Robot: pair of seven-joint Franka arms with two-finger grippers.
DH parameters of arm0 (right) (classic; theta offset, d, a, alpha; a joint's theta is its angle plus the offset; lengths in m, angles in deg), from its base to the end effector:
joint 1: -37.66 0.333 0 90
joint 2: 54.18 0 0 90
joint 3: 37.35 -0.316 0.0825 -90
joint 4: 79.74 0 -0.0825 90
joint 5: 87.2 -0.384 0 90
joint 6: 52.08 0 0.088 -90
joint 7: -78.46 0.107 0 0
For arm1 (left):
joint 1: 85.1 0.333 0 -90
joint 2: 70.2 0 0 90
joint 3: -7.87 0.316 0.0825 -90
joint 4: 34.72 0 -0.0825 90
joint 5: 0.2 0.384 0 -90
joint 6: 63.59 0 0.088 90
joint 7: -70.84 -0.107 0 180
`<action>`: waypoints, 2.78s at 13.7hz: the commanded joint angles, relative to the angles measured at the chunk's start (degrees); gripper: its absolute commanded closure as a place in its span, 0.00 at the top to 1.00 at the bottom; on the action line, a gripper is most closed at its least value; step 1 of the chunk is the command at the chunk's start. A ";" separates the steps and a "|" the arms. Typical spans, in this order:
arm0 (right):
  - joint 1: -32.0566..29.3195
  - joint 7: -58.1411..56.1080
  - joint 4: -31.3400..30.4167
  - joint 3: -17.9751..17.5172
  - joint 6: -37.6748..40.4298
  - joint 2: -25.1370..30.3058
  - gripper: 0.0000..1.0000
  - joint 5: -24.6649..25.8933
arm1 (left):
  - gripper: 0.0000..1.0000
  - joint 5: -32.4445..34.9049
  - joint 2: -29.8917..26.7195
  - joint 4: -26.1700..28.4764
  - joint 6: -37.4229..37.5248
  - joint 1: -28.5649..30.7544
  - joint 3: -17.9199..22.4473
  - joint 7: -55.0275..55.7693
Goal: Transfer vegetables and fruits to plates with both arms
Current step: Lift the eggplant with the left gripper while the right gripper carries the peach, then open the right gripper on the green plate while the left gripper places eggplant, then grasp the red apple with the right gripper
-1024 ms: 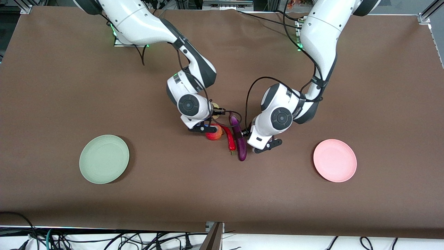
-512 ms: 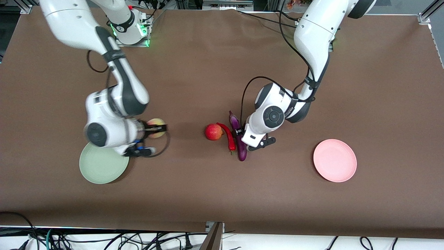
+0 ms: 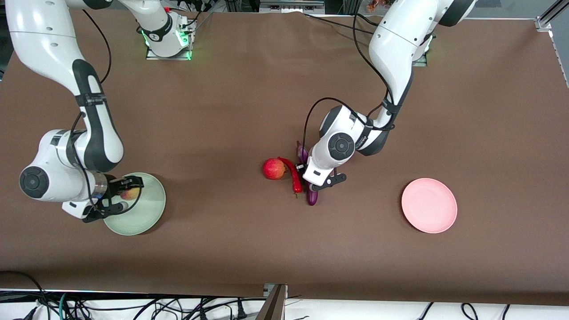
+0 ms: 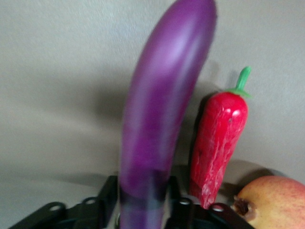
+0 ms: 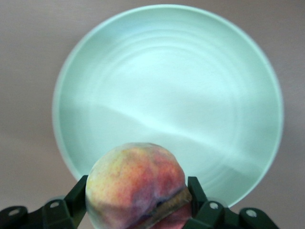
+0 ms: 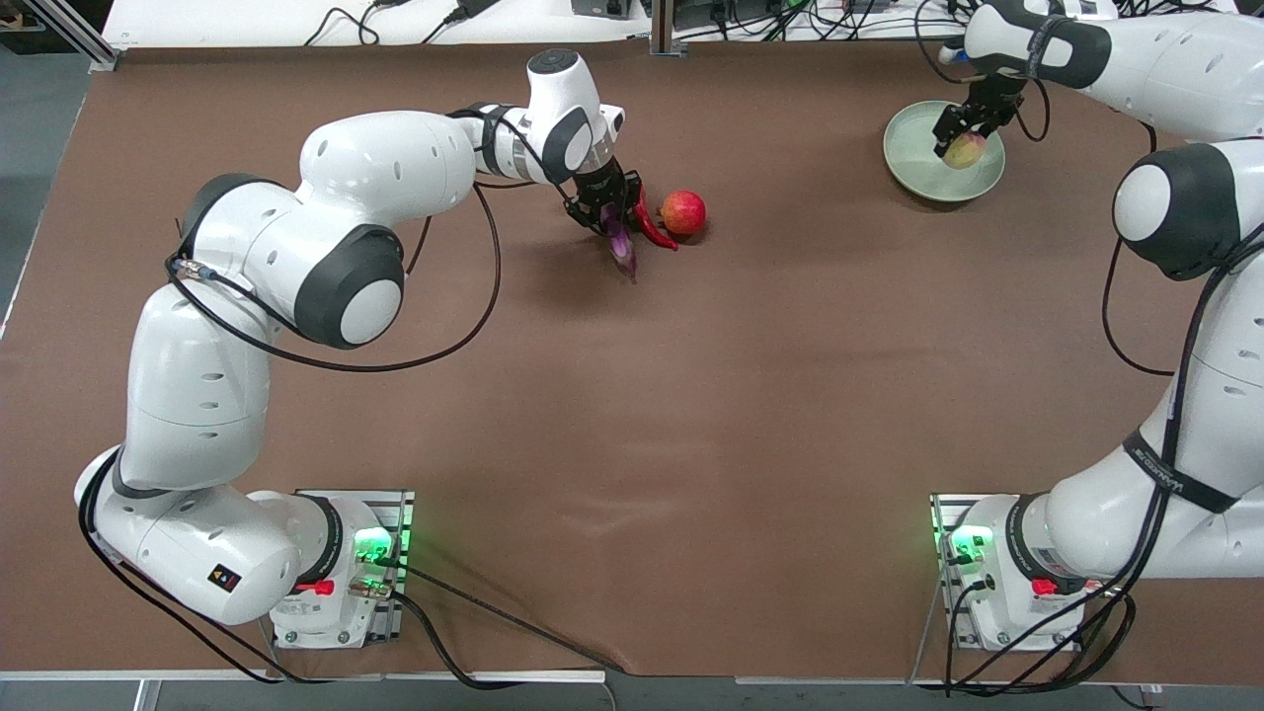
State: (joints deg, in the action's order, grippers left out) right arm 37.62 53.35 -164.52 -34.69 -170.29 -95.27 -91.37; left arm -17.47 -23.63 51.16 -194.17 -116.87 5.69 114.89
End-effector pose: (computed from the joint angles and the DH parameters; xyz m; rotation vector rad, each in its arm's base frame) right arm 0.7021 -0.0240 0.2414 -3.0243 -0.5532 0.1869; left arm 0.5878 -0.3992 0.1835 2.8978 0.5703 -0.2748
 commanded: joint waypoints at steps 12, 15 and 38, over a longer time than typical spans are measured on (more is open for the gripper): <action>-1.80 -7.84 -0.04 -0.99 -12.50 -1.46 0.99 1.88 | 0.00 9.69 -3.51 -12.57 29.85 25.33 2.88 -42.52; -1.19 -6.70 2.83 -3.97 -6.71 -0.04 0.99 1.71 | 0.00 13.38 -3.16 -12.66 29.42 30.70 3.06 -53.34; 31.24 56.76 6.99 -7.93 -13.81 -6.72 0.99 -5.32 | 1.00 13.14 1.77 -13.36 26.23 34.06 2.53 -57.95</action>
State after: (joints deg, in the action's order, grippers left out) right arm 67.81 109.07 -157.62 -43.17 -183.57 -101.61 -96.39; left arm -4.91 -20.60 38.43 -170.86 -82.69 8.88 57.01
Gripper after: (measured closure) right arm 0.004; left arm 0.000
